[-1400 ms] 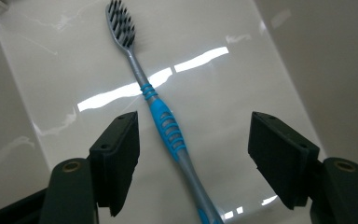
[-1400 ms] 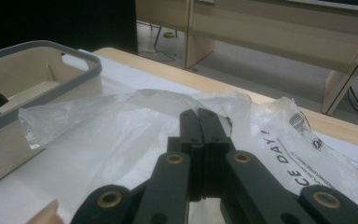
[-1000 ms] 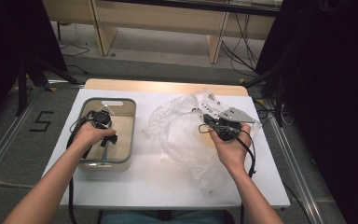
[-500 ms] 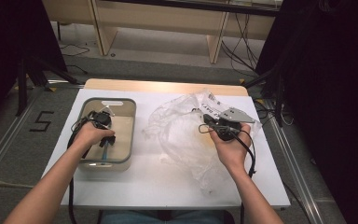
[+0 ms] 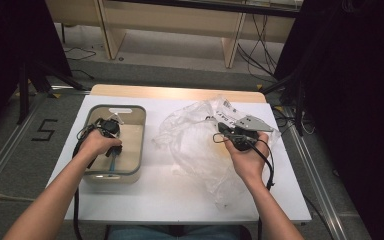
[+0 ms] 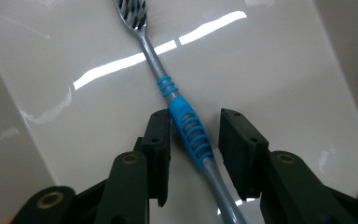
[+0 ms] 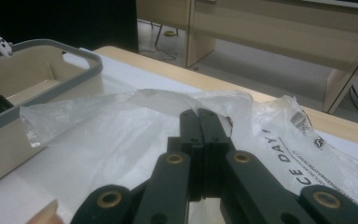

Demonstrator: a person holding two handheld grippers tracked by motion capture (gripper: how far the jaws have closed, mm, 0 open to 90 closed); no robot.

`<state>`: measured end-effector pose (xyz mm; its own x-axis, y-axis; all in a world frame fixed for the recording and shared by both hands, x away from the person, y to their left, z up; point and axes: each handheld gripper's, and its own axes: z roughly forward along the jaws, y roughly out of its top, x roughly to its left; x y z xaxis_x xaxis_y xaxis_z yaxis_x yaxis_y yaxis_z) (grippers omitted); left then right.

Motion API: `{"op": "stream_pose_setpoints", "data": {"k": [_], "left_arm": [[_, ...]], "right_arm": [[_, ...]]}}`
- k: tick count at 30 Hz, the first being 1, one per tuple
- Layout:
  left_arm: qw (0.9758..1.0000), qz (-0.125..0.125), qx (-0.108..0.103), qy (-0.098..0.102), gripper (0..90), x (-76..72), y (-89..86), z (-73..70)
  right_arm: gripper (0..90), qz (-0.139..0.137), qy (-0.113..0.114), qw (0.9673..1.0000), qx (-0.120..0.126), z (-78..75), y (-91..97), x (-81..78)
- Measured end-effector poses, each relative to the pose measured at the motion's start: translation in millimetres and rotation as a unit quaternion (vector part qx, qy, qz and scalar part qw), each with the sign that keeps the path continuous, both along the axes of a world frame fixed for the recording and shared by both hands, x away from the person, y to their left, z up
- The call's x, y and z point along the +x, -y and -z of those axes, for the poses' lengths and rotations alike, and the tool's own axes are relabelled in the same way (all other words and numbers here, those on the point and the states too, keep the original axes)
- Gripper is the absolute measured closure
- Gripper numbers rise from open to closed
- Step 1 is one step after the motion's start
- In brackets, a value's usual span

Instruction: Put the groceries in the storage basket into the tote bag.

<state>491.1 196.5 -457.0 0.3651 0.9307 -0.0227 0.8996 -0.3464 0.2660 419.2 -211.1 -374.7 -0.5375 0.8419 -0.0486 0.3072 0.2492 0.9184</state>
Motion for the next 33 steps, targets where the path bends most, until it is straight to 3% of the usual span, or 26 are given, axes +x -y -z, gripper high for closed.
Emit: {"op": "stream_pose_setpoints", "data": {"k": [24,33], "left_arm": [[1.0,0.004,0.005,-0.007,77.3,3.5,0.8,-0.1],[0.9996,0.015,0.025,0.001,78.6,1.5,5.7,-1.1]], "right_arm": [[90.0,0.0,0.001,1.0,0.001,-0.1,0.1,-0.3],[90.0,-0.001,-0.002,1.0,0.0,0.8,0.0,-0.1]]}}
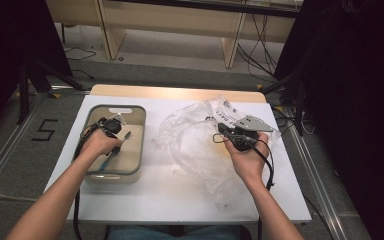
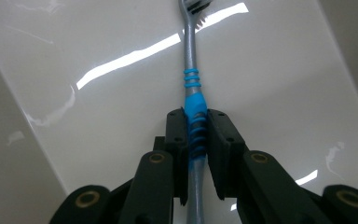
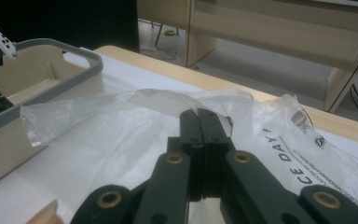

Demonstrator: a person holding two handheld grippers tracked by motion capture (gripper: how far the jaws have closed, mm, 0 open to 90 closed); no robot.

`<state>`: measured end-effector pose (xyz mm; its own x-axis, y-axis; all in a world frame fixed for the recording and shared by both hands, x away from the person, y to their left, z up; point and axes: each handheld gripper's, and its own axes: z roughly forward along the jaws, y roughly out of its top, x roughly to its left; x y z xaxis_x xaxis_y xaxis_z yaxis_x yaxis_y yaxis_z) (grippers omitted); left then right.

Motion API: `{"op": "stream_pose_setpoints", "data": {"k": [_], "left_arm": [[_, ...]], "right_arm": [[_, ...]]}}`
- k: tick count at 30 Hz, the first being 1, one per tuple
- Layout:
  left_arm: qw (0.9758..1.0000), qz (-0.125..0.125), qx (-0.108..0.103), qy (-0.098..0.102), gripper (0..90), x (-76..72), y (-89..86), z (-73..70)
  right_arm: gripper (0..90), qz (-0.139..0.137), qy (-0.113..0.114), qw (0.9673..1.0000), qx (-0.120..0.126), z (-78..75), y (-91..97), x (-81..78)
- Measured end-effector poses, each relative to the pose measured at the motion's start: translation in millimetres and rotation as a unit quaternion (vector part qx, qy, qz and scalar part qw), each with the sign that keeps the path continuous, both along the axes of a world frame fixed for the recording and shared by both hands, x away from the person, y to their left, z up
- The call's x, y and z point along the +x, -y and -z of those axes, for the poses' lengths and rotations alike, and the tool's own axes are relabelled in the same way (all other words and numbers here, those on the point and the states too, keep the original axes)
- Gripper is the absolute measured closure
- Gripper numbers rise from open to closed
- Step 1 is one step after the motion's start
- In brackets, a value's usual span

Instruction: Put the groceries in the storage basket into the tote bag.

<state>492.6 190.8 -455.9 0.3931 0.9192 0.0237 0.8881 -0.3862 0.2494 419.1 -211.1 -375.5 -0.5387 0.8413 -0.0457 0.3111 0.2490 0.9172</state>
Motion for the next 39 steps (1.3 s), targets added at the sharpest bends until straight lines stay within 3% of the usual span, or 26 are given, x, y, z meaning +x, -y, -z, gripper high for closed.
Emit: {"op": "stream_pose_setpoints", "data": {"k": [15,21,39], "left_arm": [[0.9995,-0.007,-0.029,0.007,78.8,-1.0,-7.8,0.3],[0.9994,-0.007,-0.03,0.013,78.9,-1.4,-8.3,0.5],[0.9975,-0.012,-0.05,0.049,78.9,-5.1,-12.8,-8.2]], "right_arm": [[90.0,0.002,0.0,1.0,0.0,0.2,0.4,0.4],[90.0,0.002,0.002,1.0,0.001,0.1,0.7,0.5],[90.0,0.002,0.003,1.0,0.002,-0.1,0.6,0.3]]}}
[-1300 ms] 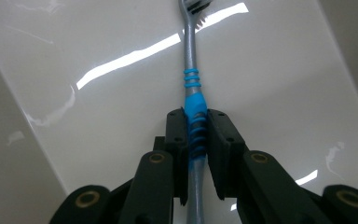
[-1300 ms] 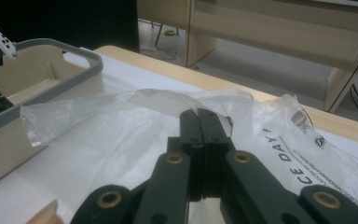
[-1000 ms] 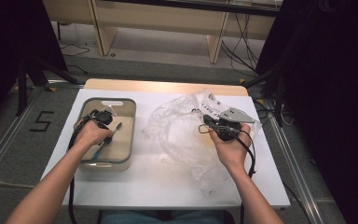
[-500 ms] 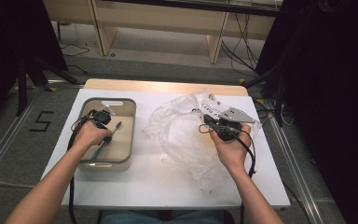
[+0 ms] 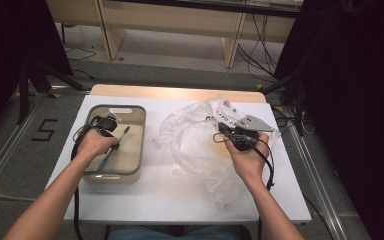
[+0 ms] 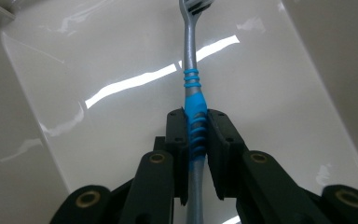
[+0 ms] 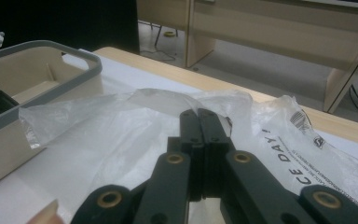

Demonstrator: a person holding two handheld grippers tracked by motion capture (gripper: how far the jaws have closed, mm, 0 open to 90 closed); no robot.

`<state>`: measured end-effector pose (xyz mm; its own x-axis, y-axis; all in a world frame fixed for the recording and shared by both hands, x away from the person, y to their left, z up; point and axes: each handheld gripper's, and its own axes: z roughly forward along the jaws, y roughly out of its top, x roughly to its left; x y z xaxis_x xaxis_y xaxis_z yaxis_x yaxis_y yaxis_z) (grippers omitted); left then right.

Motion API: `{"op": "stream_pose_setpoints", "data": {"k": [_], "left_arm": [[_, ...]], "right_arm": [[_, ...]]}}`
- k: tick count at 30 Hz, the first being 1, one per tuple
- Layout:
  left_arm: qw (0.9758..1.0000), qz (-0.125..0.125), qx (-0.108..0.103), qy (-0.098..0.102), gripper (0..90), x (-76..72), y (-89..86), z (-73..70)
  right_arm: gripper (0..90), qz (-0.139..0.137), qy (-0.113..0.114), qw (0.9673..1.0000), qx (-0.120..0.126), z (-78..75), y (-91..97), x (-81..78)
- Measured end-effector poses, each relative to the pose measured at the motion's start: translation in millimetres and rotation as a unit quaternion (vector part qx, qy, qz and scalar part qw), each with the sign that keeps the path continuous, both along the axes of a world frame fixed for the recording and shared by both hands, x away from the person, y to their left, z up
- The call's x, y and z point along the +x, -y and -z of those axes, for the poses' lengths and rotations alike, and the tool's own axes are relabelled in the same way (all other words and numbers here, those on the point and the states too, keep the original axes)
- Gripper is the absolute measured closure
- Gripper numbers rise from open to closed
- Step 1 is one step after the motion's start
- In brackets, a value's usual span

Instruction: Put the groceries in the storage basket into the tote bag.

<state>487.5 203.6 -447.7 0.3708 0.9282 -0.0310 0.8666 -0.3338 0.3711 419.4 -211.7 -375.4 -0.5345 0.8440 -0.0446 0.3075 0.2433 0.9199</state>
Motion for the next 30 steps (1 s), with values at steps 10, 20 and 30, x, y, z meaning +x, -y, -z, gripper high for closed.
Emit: {"op": "stream_pose_setpoints", "data": {"k": [10,20,30], "left_arm": [[0.9995,-0.002,-0.013,0.028,78.9,-3.1,-1.4,-7.1],[0.9969,-0.009,-0.03,0.071,78.8,-7.9,-3.0,-17.1],[0.9927,-0.012,-0.055,0.106,78.8,-14.5,-4.4,-27.0]], "right_arm": [[90.0,0.0,0.0,1.0,0.0,-0.2,0.1,-0.1],[90.0,0.0,0.0,1.0,-0.001,0.0,-0.1,-0.2],[90.0,-0.001,-0.001,1.0,-0.001,0.4,-0.5,-0.3]]}}
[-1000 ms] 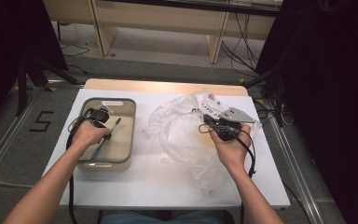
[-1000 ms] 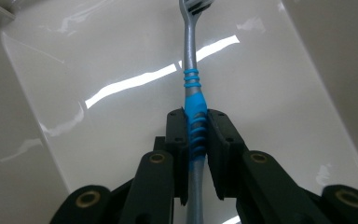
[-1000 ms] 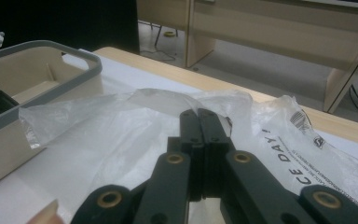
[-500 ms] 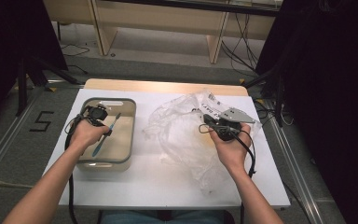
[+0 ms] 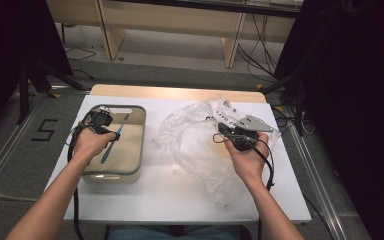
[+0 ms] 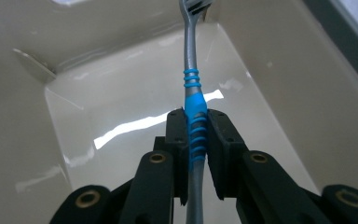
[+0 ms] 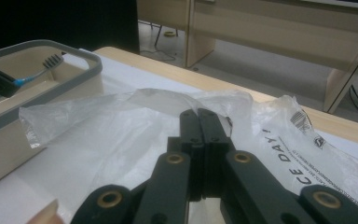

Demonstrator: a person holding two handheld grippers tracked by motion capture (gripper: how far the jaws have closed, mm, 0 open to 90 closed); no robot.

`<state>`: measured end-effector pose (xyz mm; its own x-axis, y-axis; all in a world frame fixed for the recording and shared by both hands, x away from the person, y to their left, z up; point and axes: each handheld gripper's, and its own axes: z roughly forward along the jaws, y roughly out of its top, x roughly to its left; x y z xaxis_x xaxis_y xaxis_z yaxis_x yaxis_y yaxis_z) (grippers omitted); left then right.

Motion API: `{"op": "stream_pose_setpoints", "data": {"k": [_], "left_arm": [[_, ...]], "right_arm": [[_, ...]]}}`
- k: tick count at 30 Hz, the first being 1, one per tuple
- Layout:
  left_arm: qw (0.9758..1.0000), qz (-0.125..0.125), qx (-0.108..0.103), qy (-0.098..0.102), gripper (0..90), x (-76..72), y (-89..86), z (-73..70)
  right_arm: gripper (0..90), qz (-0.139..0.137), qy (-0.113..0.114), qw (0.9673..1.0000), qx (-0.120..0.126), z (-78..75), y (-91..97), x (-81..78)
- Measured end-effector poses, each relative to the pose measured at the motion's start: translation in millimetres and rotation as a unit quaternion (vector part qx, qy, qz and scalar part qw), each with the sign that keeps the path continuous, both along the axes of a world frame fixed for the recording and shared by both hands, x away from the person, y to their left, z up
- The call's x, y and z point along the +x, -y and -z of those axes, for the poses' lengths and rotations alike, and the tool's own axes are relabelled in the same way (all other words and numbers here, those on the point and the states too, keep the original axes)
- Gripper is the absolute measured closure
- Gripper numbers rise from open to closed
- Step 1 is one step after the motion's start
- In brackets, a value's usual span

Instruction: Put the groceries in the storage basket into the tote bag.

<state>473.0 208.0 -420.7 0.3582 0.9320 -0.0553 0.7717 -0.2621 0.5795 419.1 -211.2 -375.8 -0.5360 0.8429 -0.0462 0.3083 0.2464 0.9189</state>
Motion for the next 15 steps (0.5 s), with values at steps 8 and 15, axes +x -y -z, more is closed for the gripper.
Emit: {"op": "stream_pose_setpoints", "data": {"k": [8,15], "left_arm": [[0.9991,-0.009,-0.017,0.038,78.8,-8.1,-5.5,-9.0],[0.9979,-0.009,-0.03,0.056,78.8,-15.0,-4.4,-12.7]], "right_arm": [[90.0,0.0,0.0,1.0,-0.001,0.5,-0.6,0.1],[90.0,-0.001,0.001,1.0,-0.001,0.5,-0.9,-0.1]]}}
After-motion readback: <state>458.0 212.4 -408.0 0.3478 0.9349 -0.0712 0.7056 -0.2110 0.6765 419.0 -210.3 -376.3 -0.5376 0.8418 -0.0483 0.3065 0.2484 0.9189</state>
